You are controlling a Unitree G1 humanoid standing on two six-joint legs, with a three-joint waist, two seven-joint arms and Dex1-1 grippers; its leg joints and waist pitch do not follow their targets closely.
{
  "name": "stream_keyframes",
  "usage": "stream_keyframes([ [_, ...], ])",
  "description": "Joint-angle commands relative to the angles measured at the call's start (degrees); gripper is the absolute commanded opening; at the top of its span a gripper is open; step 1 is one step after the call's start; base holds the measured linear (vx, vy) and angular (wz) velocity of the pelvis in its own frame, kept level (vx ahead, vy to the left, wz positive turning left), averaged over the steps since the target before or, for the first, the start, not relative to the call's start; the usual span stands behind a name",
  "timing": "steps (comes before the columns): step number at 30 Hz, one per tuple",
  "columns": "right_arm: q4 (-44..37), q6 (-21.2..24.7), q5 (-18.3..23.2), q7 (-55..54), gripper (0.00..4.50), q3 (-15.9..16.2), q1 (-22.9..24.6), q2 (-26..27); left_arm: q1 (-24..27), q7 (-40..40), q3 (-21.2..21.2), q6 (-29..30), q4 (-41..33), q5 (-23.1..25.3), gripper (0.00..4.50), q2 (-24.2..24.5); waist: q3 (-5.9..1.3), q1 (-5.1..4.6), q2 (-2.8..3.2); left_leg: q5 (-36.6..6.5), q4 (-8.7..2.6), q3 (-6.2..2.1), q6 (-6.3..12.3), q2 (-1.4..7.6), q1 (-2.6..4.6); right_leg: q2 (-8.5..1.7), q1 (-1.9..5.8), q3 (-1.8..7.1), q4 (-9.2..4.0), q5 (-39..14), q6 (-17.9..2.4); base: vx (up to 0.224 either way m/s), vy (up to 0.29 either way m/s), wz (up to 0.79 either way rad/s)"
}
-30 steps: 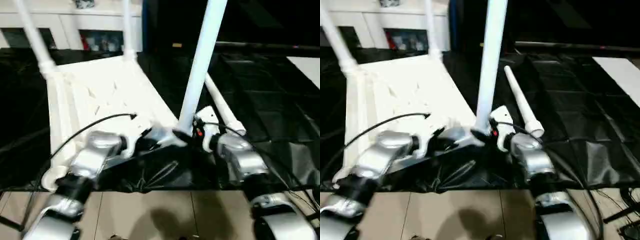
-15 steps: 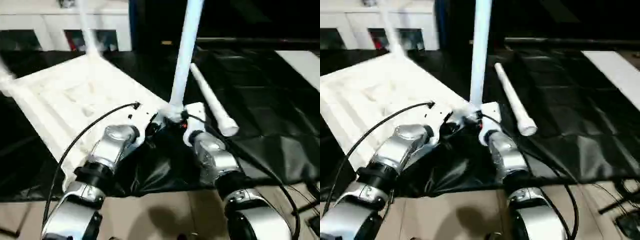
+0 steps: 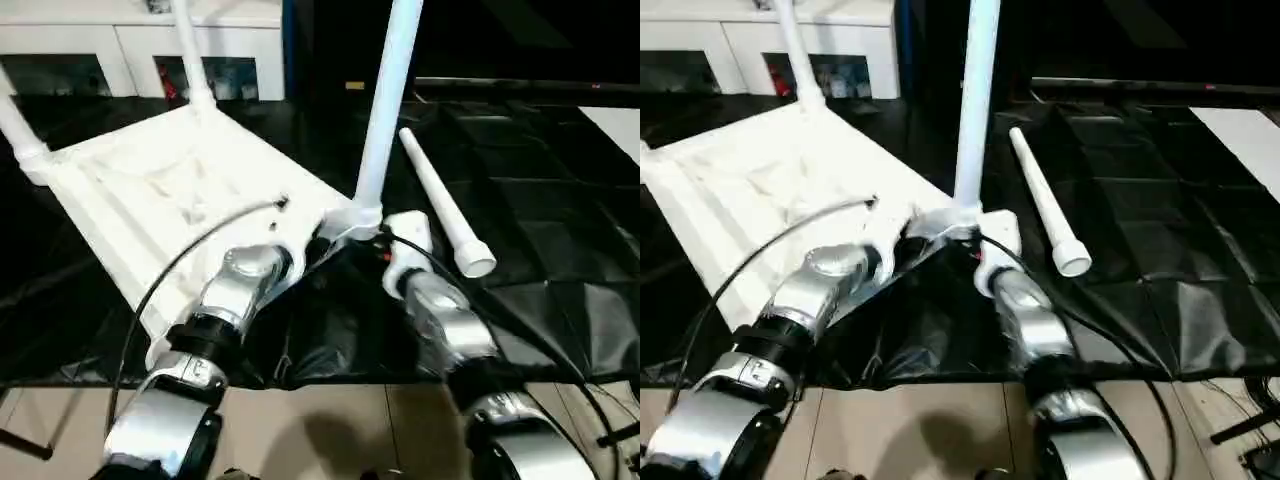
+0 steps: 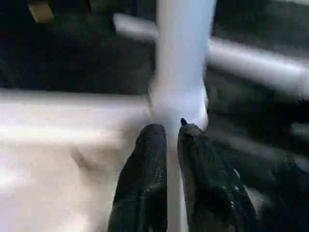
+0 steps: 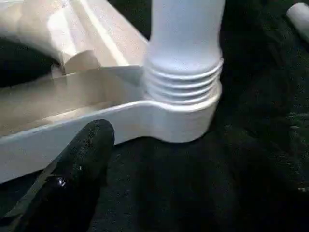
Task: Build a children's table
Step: Rotate leg to tighten, then rotate table base
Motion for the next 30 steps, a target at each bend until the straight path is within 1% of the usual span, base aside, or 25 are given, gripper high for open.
stream_keyframes([
  [1, -1.4, 1.0, 0.3, -0.4, 3.95, -0.2, 0.4, -0.4, 0.0, 0.9, 0.0, -0.5, -0.3, 0.7, 0.63, 0.4, -5.03, 0.15, -0.15, -13.8, -3.64, -0.62, 2.94, 0.94, 1.00, -2.71, 3.58, 2.40, -3.87, -14.6, -11.5, 0.000, 0.000, 0.00],
  [3, -2.2, 1.6, 0.2, 0.0, 3.95, 0.1, 0.7, -0.6, 0.0, 4.0, 0.9, 0.0, -0.6, 1.8, 0.63, 2.0, -4.94, 0.01, -0.16, -14.6, -3.63, -0.61, 2.39, 0.88, 1.12, -2.57, 3.45, 2.39, -4.07, -17.0, -10.3, 0.000, 0.000, 0.00],
  [4, -2.3, 2.0, 0.1, 0.6, 3.95, 0.5, 0.7, -0.6, 0.5, 6.6, 2.0, 1.5, -2.5, 2.8, 0.63, 3.6, -4.99, -0.04, -0.64, -14.4, -3.64, -0.61, 2.41, 0.90, 1.04, -2.60, 3.49, 2.39, -4.15, -17.4, -10.0, 0.000, 0.000, 0.00],
  [5, -2.3, 2.0, 0.1, 0.6, 3.95, 0.5, 0.7, -0.6, 0.5, 6.6, 2.0, 1.5, -2.5, 2.8, 0.63, 3.6, -5.09, -0.01, -0.39, -14.2, -3.66, -0.76, 2.17, 1.04, 1.02, -2.65, 3.59, 2.38, -3.79, -17.0, -10.1, 0.000, 0.000, 0.00],
  [6, -2.8, 2.7, -0.3, 1.6, 3.95, 1.4, 0.8, -0.7, 1.4, 10.0, 3.8, 4.0, -5.7, 4.0, 0.63, 5.8, -5.10, -0.08, -0.24, -13.9, -3.72, -0.86, 1.84, 1.23, 1.08, -2.70, 3.52, 2.37, -3.69, -16.8, -10.0, 0.000, 0.000, 0.00],
  [7, -2.9, 2.8, -0.6, 2.4, 3.95, 2.0, 0.8, -0.7, 2.3, 11.8, 5.0, 5.6, -8.3, 4.9, 0.63, 7.0, -5.06, -0.28, -0.43, -13.7, -3.69, -0.80, 1.90, 1.17, 1.02, -2.54, 3.39, 2.32, -3.72, -16.4, -10.0, 0.000, 0.000, 0.00],
  [9, -3.5, 3.2, -1.0, 3.7, 3.95, 3.3, 0.8, -0.8, 4.0, 13.9, 6.5, 8.0, -12.4, 6.0, 0.63, 9.0, -5.07, -0.30, -0.24, -13.8, -3.70, -0.86, 1.69, 1.32, 1.11, -2.62, 3.37, 2.33, -3.50, -16.0, -10.4, 0.000, 0.000, 0.00],
  [10, -3.9, 3.7, -1.1, 4.4, 3.95, 4.0, 0.7, -0.7, 6.0, 15.6, 7.6, 10.1, -15.9, 7.7, 0.63, 10.9, -4.98, -0.27, -0.07, -13.8, -3.75, -0.84, 1.45, 1.46, 1.27, -2.55, 3.13, 2.35, -3.47, -15.9, -10.5, 0.000, 0.000, 0.00],
  [14, -4.6, 6.0, -1.4, 5.8, 3.95, 5.3, 0.6, -0.6, 10.4, 17.9, 9.7, 15.7, -23.2, 10.7, 0.63, 13.6, -4.81, -0.02, 0.31, -15.0, -3.87, -0.77, 0.76, 1.54, 1.73, -2.42, 2.60, 2.44, -3.65, -16.3, -10.4, 0.000, 0.000, 0.00],
  [15, -4.9, 8.0, -1.8, 6.2, 3.95, 6.1, 0.5, -0.7, 12.9, 18.4, 10.6, 19.3, -27.2, 11.7, 0.63, 14.6, -4.78, -0.14, 0.20, -15.2, -3.91, -0.74, 0.43, 1.61, 1.71, -2.30, 2.63, 2.48, -3.47, -16.1, -10.5, 0.000, 0.000, 0.00],
  [16, -5.0, 8.9, -2.0, 6.3, 3.95, 6.5, 0.4, -0.8, 14.0, 18.4, 10.9, 20.8, -28.9, 12.1, 0.36, 15.1, -4.68, -0.31, 0.03, -15.0, -4.10, -0.82, 0.32, 1.55, 1.28, -2.26, 2.87, 2.44, -3.50, -16.3, -10.3, 0.000, 0.000, 0.00],
  [17, -5.1, 9.3, -2.0, 6.4, 3.95, 6.6, 0.4, -0.8, 14.9, 18.5, 10.9, 22.1, -30.1, 12.4, 0.36, 15.6, -4.77, -0.04, 0.03, -15.5, -3.92, -0.64, 0.15, 1.46, 1.78, -2.22, 2.37, 2.57, -3.73, -16.7, -10.1, 0.000, 0.000, 0.00],
  [18, -5.1, 9.9, -1.7, 6.8, 3.77, 6.7, 0.3, -0.7, 15.8, 18.7, 11.3, 23.2, -31.1, 12.4, 0.27, 15.9, -4.67, 0.07, 0.14, -16.3, -4.01, -0.73, -0.18, 1.38, 1.77, -2.25, 2.37, 2.57, -3.79, -17.7, -9.9, 0.000, 0.000, 0.00],
  [19, -5.2, 10.2, -1.5, 7.4, 3.66, 6.9, 0.2, -0.7, 16.7, 18.8, 11.3, 24.7, -32.0, 12.7, 0.24, 16.4, -4.67, 0.11, 0.18, -16.8, -4.04, -0.77, -0.43, 1.39, 1.77, -2.30, 2.39, 2.56, -3.80, -18.1, -9.6, 0.000, 0.000, 0.00],
  [20, -5.2, 10.7, -1.4, 7.8, 3.66, 7.1, 0.0, -0.6, 17.8, 18.8, 11.3, 26.3, -32.6, 13.0, 0.24, 17.0, -4.58, 0.18, -0.06, -17.8, -4.15, -0.92, -0.79, 1.44, 1.78, -2.37, 2.35, 2.52, -3.86, -19.3, -9.1, 0.000, 0.000, 0.00],
  [21, -5.2, 11.2, -1.4, 8.1, 3.58, 7.2, -0.2, -0.6, 18.7, 18.7, 11.2, 27.4, -32.9, 13.1, 0.15, 17.5, -4.47, 0.03, -0.20, -18.5, -4.33, -1.09, -1.08, 1.44, 1.54, -2.39, 2.45, 2.50, -3.88, -20.1, -8.7, 0.000, 0.000, 0.00],
  [22, -4.8, 12.1, -1.7, 8.3, 3.58, 7.7, -0.6, -0.6, 20.3, 17.7, 10.7, 29.6, -33.2, 13.4, 0.15, 18.4, -4.48, -0.02, -0.22, -18.9, -4.31, -1.08, -1.26, 1.39, 1.58, -2.35, 2.38, 2.51, -3.94, -20.5, -8.4, 0.000, 0.000, 0.00],
  [23, -4.8, 12.1, -1.7, 8.3, 3.35, 7.7, -0.6, -0.6, 20.3, 17.7, 10.7, 29.6, -33.2, 13.4, 0.01, 18.4, -4.45, -0.11, -0.37, -19.5, -4.33, -1.14, -1.37, 1.29, 1.55, -2.39, 2.33, 2.49, -4.03, -21.3, -8.0, 0.000, 0.000, 0.00],
  [24, -4.5, 13.0, -1.9, 8.1, 3.26, 8.2, -1.0, -0.7, 21.7, 16.2, 10.0, 32.4, -34.5, 13.3, 0.00, 18.9, -4.50, -0.18, -0.45, -19.6, -4.33, -1.17, -1.48, 1.23, 1.53, -2.43, 2.34, 2.52, -4.16, -21.8, -7.5, 0.000, 0.000, 0.00],
  [25, -4.0, 13.2, -1.9, 8.0, 3.26, 8.4, -1.2, -0.6, 22.4, 14.3, 9.2, 33.4, -34.7, 12.6, 0.00, 19.3, -4.62, -0.09, -0.38, -19.2, -4.27, -1.18, -1.68, 1.31, 1.69, -2.50, 2.29, 2.57, -4.02, -21.3, -7.7, 0.000, 0.000, 0.00],
  [26, -3.6, 13.4, -1.9, 8.0, 3.10, 8.4, -1.4, -0.6, 22.9, 13.1, 8.5, 34.2, -34.8, 12.3, 0.00, 19.6, -4.46, -0.11, -0.34, -19.2, -4.32, -1.15, -1.58, 1.27, 1.57, -2.47, 2.14, 2.62, -4.15, -21.3, -7.9, 0.000, 0.000, 0.00],
  [27, -2.8, 13.7, -2.1, 7.9, 2.98, 8.6, -1.7, -0.5, 23.7, 11.0, 7.4, 35.5, -34.9, 11.6, 0.00, 20.1, -4.56, 0.02, -0.02, -19.6, -4.27, -1.16, -1.79, 1.20, 1.80, -2.50, 2.00, 2.63, -4.15, -21.3, -8.0, 0.000, 0.000, 0.00],
  [28, -2.4, 13.8, -2.3, 7.9, 2.98, 8.6, -1.9, -0.5, 24.1, 10.1, 6.8, 36.1, -35.1, 11.4, 0.00, 20.3, -4.52, -0.10, -0.12, -19.8, -4.32, -1.16, -1.80, 1.19, 1.69, -2.42, 2.02, 2.63, -4.16, -21.2, -8.0, 0.000, 0.000, 0.00],
  [29, -1.8, 13.7, -2.5, 7.9, 2.82, 8.8, -2.2, -0.4, 24.4, 9.6, 6.0, 37.2, -35.2, 11.5, 0.00, 20.5, -4.56, -0.06, 0.06, -19.9, -4.35, -1.19, -2.02, 1.23, 1.67, -2.44, 2.07, 2.64, -4.06, -20.4, -8.3, 0.000, 0.000, 0.00],
  [30, -1.5, 13.6, -2.6, 7.9, 2.75, 8.9, -2.3, -0.4, 24.6, 9.4, 5.6, 37.9, -35.3, 11.6, 0.00, 20.7, -4.61, -0.01, -0.01, -20.0, -4.37, -1.22, -2.07, 1.28, 1.73, -2.39, 2.12, 2.63, -4.07, -19.5, -8.5, 0.000, 0.000, 0.00],
])
